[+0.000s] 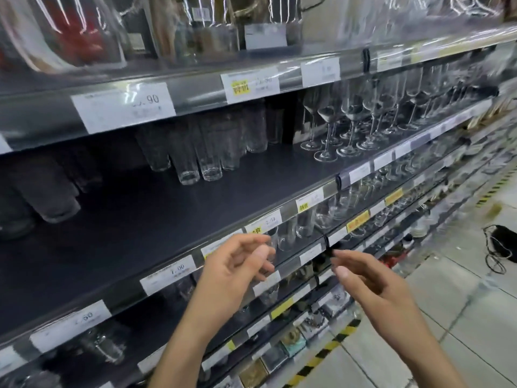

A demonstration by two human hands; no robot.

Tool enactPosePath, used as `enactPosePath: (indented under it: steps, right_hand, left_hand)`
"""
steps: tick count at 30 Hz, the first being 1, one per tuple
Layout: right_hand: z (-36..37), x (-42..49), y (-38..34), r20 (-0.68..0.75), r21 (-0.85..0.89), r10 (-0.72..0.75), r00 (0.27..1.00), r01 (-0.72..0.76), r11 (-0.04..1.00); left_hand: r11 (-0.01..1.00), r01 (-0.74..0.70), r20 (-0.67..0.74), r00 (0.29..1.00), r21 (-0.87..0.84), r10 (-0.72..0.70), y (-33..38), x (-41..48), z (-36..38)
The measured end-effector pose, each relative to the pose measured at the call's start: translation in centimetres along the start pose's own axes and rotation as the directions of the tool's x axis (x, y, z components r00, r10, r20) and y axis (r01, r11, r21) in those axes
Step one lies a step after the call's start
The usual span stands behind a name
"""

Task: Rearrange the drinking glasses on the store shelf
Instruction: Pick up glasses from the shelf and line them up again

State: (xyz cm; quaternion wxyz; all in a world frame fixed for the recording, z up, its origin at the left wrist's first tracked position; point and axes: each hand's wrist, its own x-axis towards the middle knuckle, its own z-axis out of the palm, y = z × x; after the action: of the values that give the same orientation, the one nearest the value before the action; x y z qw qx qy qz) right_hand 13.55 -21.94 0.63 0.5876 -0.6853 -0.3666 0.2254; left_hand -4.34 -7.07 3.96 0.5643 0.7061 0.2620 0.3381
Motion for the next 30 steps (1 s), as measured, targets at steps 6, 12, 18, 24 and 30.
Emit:
enactPosePath:
  steps: [6, 12, 18, 24, 30]
  right_hand:
    - [-1.8, 9.4, 0.7, 0.15, -0.057, -0.01, 0.989, 0.019, 0.998]
    - [-1.1, 20.4, 0.4, 0.26, -0.089, -0.066, 0.963, 0.092, 0.992]
    - [1.1, 30.3, 0.8, 0.358, -0.207, -0.088, 0.93, 0.17, 0.963]
    - [7.2, 37.0, 0.7, 0.52, -0.189, 0.043, 0.853, 0.066, 0.98]
    - [14.8, 40.6, 1.4, 0.543, -0.04, -0.096, 0.834, 0.141, 0.989]
  left_hand:
    - [1.0, 0.019, -0.122, 0.992, 0.023, -0.016, -1.2, 6.5, 2.1]
    - [0.995, 0.088, -0.379, 0.923, 0.054, -0.061, -3.2, 14.8, 1.9]
    - [0.958, 0.286, -0.591, 0.777, 0.024, -0.217, -6.7, 23.1, -1.1]
    - [0.95, 0.282, -0.716, 0.691, 0.136, -0.103, -8.5, 27.4, -3.3]
    - [0.905, 0.367, -0.823, 0.567, 0.217, -0.033, -10.2, 29.4, -3.3]
